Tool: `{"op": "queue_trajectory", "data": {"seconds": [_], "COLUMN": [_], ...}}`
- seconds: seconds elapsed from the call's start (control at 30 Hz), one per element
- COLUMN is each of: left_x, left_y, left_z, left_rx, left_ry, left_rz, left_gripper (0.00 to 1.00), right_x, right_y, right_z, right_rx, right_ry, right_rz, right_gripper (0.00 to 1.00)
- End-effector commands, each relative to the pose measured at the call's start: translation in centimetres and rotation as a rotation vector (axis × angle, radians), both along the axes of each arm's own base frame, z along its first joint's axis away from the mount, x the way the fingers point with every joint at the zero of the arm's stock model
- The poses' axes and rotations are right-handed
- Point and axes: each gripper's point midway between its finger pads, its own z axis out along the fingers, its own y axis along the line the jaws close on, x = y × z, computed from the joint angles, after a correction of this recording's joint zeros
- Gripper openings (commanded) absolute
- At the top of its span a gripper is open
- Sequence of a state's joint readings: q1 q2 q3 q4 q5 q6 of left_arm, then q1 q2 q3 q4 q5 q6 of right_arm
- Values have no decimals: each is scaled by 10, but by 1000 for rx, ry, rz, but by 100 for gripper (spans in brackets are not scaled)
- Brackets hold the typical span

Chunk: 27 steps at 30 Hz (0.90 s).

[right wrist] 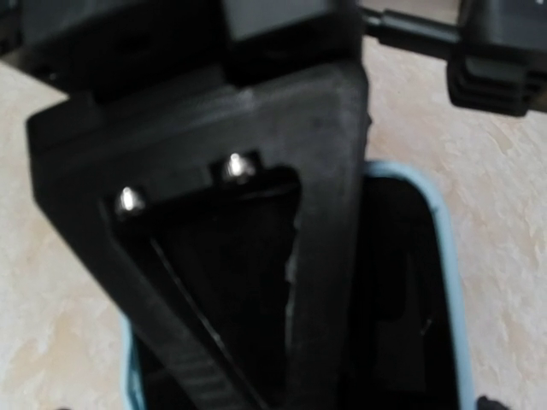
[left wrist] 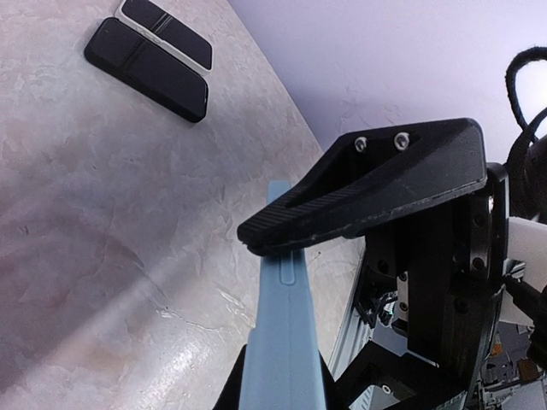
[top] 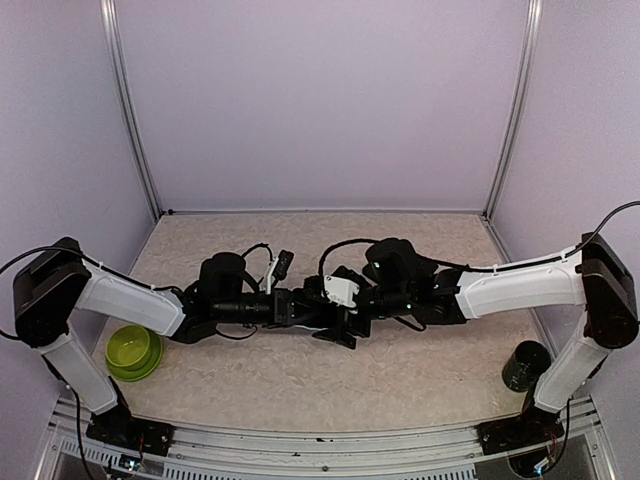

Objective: Put the phone into the phone case
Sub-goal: Press the phone onto the phone case.

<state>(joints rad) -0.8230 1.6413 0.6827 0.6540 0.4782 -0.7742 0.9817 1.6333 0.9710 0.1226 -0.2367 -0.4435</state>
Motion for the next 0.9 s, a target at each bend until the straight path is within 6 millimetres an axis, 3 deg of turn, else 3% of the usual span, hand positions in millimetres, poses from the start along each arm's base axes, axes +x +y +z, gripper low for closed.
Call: {"op": "queue_trajectory", "data": {"seconds": [0.0,0.7,0.87], "left_x": [19,16,13], "left_y": [-10,-15,-15], "left_z": [35,28,27], "left_rx": [-71,-65,-64], "left_ry": [-73,-45,-45], "left_rz": [55,47,37], "left_gripper": [0,0,0], "right_x": [-13,3,6], "right_y": [6,10,12], "right_z": [-6,-8,-6], "right_rx": [-10,-23,-16], "right_ry": [27,-74,-82], "right_rz": [35,-59,-73], "right_gripper": [100,100,95]}}
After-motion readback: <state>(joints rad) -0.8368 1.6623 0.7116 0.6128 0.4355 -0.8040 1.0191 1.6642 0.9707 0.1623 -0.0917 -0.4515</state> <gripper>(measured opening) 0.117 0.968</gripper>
